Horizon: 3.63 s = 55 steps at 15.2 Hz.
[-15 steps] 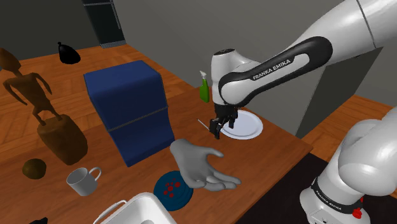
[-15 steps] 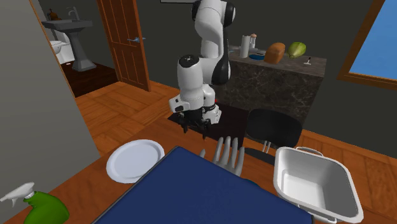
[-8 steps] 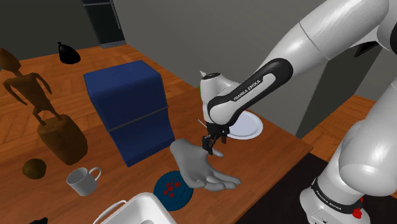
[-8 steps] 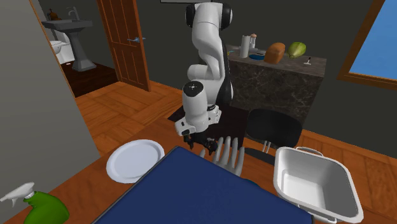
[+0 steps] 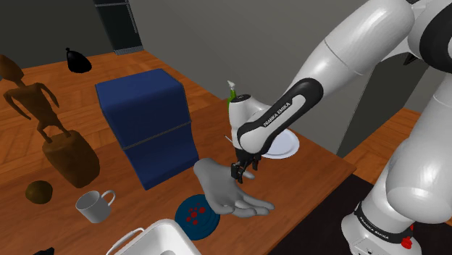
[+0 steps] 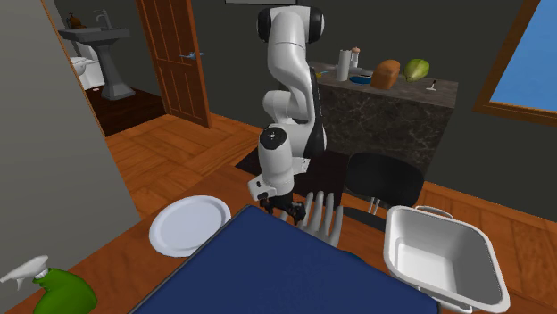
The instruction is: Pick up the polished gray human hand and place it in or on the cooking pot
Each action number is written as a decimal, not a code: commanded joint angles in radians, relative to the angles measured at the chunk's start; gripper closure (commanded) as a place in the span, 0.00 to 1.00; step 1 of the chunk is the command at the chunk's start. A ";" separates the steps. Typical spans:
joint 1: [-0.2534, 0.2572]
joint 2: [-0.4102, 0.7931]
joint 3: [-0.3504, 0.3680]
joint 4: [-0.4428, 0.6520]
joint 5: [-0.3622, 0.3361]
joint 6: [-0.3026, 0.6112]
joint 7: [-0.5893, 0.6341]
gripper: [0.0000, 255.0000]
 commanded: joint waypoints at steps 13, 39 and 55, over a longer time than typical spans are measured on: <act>0.000 0.006 0.000 0.000 -0.002 0.006 0.001 1.00; -0.001 -0.230 -0.011 0.103 0.043 -0.329 -0.020 1.00; 0.008 -0.306 -0.009 0.234 0.052 -0.532 0.007 1.00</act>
